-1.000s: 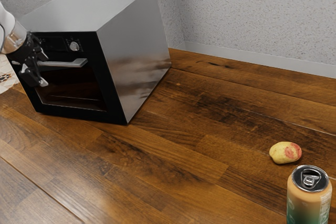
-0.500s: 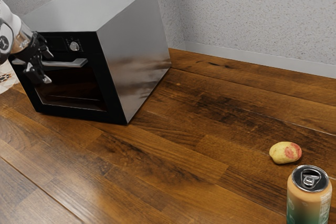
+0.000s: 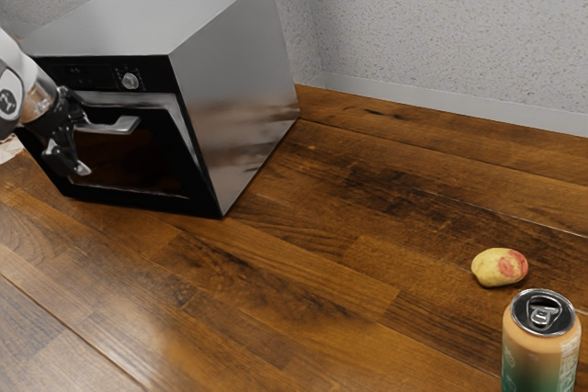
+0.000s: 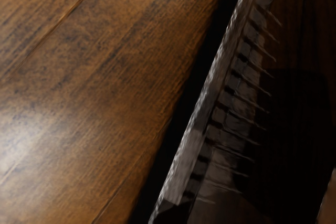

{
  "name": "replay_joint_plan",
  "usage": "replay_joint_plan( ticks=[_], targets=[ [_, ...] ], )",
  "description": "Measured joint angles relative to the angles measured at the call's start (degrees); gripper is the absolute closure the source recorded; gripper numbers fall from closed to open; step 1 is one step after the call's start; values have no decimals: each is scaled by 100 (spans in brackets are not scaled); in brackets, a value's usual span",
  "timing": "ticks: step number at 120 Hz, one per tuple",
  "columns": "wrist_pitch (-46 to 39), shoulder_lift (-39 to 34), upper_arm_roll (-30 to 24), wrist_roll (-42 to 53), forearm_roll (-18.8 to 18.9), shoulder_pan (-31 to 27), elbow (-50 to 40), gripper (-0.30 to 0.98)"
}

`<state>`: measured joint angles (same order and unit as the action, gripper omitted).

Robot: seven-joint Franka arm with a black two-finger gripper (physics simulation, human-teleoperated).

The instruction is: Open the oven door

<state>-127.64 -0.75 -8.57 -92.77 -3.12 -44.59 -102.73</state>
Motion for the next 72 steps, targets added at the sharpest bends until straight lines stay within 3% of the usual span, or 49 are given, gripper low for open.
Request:
replay_joint_plan(
  ticks=[30,40,43,50,56,72],
  targets=[
    [-252,-1748,-1,-26,-120,-144,-1917,0],
    [-118,-2407,0,-105,-121,33,-2095,0],
    [55,-2501,106,-198,-135,379,-2018,0],
    [562,-2574,735,-490,-159,1819,-1745,0],
    [1044,-2529,930,-729,-152,2843,-1407,0],
    [2307,-1808,776,-1362,-373,3743,-288,0]
  ],
)
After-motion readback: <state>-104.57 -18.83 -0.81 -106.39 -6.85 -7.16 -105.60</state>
